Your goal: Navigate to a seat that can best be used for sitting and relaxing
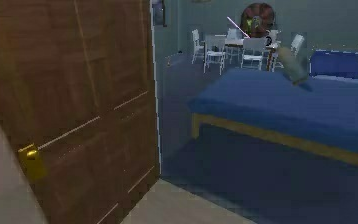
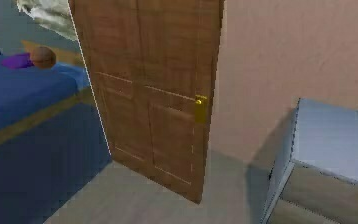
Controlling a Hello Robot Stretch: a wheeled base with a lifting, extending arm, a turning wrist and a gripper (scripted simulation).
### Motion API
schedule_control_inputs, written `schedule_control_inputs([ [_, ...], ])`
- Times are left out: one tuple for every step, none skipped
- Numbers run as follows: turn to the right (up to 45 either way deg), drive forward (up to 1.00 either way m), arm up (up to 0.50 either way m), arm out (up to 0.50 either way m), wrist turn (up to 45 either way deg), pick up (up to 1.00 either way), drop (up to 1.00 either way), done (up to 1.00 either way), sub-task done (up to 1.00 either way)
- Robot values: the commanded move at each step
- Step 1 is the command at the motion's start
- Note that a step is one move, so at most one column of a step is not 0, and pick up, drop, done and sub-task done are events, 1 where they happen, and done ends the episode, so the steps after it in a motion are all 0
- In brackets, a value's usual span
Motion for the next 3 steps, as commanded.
schedule_control_inputs([
  [15.0, 0.0, 0.0, 0.0, 0.0, 0.0, 0.0, 0.0, 0.0],
  [0.0, 1.0, 0.0, 0.0, 0.0, 0.0, 0.0, 0.0, 0.0],
  [0.0, 0.35, 0.0, 0.0, 0.0, 0.0, 0.0, 0.0, 0.0],
])
